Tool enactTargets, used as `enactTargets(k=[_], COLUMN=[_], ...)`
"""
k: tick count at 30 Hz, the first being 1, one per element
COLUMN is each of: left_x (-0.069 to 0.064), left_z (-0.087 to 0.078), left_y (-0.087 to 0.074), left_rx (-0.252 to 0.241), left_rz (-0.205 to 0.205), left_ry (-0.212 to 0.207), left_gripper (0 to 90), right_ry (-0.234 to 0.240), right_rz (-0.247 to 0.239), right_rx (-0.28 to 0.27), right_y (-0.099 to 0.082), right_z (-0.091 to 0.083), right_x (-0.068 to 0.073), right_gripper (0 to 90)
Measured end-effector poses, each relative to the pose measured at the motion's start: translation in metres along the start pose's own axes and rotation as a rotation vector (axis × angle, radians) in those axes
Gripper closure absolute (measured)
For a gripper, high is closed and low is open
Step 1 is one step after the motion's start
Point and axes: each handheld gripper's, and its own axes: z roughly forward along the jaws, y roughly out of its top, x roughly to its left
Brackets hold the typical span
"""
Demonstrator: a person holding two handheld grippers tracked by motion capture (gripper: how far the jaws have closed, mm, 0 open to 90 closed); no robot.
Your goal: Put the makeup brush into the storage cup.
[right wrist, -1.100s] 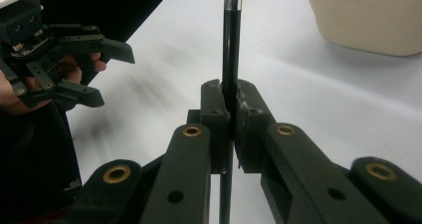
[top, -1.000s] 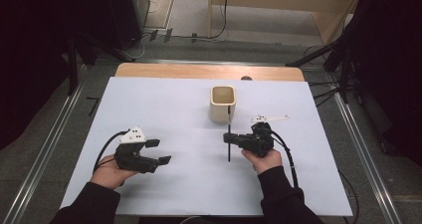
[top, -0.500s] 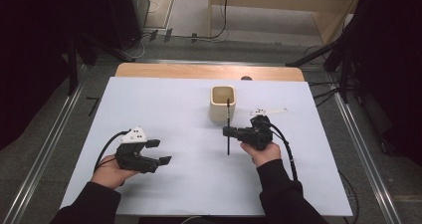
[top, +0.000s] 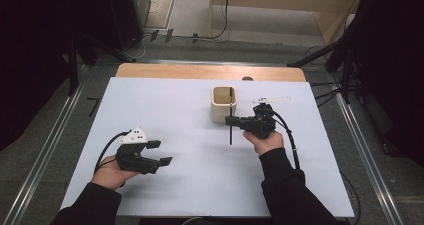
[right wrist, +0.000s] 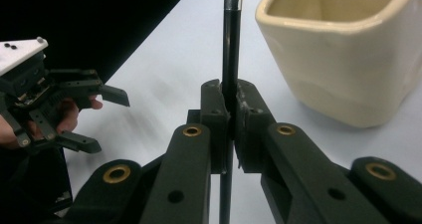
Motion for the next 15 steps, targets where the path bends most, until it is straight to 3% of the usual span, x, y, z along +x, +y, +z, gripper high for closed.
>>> enactTargets(k=[15], left_x=[0.001], left_z=[0.000], left_y=[0.000], left_rx=[0.003], left_rz=[-0.002], left_ry=[-0.006], left_gripper=[25.2], right_ry=[-0.008], right_rz=[-0.019], right_rx=[-0.008], right_y=[0.024], right_z=[0.001], right_x=[0.003], right_gripper=[85.9])
